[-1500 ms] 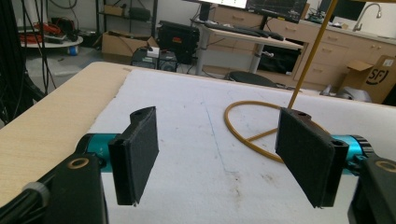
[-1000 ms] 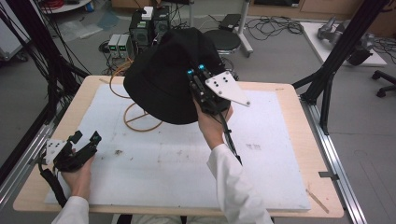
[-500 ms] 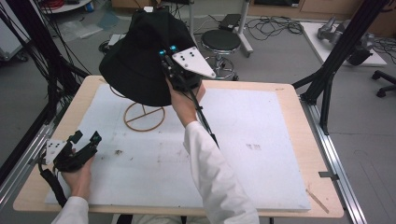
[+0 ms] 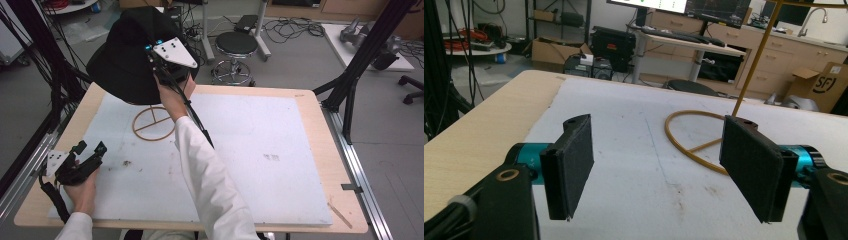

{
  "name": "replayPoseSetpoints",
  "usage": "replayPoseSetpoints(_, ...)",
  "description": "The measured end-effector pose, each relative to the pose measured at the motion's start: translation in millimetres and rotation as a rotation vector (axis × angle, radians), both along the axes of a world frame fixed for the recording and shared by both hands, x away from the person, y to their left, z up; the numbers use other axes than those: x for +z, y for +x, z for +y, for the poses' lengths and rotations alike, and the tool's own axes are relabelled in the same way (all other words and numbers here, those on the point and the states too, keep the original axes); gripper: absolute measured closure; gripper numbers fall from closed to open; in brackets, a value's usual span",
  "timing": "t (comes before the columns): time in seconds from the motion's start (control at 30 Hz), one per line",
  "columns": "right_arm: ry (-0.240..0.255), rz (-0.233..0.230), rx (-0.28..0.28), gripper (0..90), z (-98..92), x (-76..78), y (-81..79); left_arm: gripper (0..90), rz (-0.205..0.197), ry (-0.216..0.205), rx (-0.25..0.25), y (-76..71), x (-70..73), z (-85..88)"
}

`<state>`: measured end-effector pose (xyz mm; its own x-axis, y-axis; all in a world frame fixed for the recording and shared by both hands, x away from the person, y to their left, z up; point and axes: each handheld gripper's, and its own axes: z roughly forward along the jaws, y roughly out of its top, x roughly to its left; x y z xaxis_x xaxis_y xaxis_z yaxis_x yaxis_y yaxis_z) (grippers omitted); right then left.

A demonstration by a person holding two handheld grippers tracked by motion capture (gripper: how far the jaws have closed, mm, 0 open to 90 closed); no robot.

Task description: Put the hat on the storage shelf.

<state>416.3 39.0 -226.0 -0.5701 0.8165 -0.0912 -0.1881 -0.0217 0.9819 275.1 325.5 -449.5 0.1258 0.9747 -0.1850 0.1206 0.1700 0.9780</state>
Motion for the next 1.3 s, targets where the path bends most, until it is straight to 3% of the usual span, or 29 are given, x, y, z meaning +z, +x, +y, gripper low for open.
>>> replayPoseSetpoints(0.5, -0.09, 0.128, 0.061, 87.7, 23.4, -39.2, 11.2, 29.9, -0.001, 0.007, -0.003, 1.7, 0.0, -1.0)
replayPoseSetpoints(0.67, -0.116, 0.142, 0.088, 87.4, 26.0, -44.6, 9.9, 29.9, -0.001, 0.013, -0.002, 1.7, 0.2, -0.9)
replayPoseSetpoints(1.07, -0.108, 0.183, 0.139, 84.8, 17.7, -50.2, 12.0, 30.0, -0.005, 0.015, -0.008, 1.0, 1.0, -2.9)
replayPoseSetpoints(1.3, -0.117, 0.194, 0.154, 76.6, 19.2, -52.0, 12.8, 30.0, -0.006, 0.014, -0.012, 0.5, 1.4, -3.7)
